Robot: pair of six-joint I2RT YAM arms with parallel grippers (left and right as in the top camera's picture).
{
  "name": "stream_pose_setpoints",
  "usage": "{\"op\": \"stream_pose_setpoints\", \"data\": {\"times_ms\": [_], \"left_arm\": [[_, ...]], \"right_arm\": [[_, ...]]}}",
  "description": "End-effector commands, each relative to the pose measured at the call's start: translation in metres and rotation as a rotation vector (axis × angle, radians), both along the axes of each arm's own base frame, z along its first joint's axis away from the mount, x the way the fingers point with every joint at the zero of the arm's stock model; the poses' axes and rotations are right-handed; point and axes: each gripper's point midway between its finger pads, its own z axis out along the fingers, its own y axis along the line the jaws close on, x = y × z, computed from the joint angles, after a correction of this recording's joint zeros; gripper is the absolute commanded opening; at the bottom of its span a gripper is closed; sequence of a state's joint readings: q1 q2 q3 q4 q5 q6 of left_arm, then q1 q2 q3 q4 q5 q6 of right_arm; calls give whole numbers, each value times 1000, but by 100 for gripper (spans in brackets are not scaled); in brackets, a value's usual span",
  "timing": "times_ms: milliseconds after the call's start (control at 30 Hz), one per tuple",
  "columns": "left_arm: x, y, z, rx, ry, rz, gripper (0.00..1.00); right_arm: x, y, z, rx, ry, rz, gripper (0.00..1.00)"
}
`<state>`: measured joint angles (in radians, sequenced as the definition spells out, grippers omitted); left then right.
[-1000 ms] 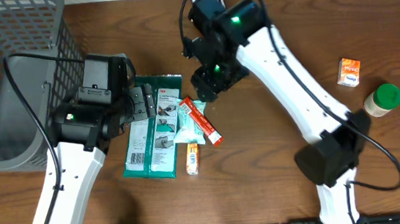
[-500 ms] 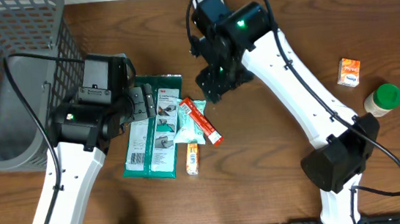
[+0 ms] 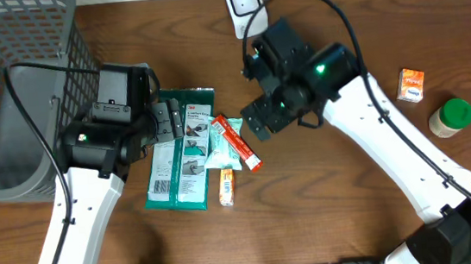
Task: Scan the item barcode
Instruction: 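Lower the right gripper onto the red stick pack and close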
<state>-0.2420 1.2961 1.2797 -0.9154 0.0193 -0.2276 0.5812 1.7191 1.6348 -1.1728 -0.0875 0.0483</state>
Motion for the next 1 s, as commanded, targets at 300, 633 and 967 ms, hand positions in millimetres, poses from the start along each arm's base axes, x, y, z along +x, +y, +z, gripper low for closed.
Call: {"op": "stream_pose_setpoints", "data": {"times_ms": [300, 633, 967], "left_arm": [[3, 3, 4, 15, -12, 0, 84], [3, 3, 4, 16, -12, 0, 84], [3, 3, 4, 16, -12, 0, 84]], "right_arm": [[-12, 33, -93, 143, 119, 55, 55], [-8, 36, -118, 174, 72, 61, 37], [-17, 46, -142, 290, 63, 92, 48]]}}
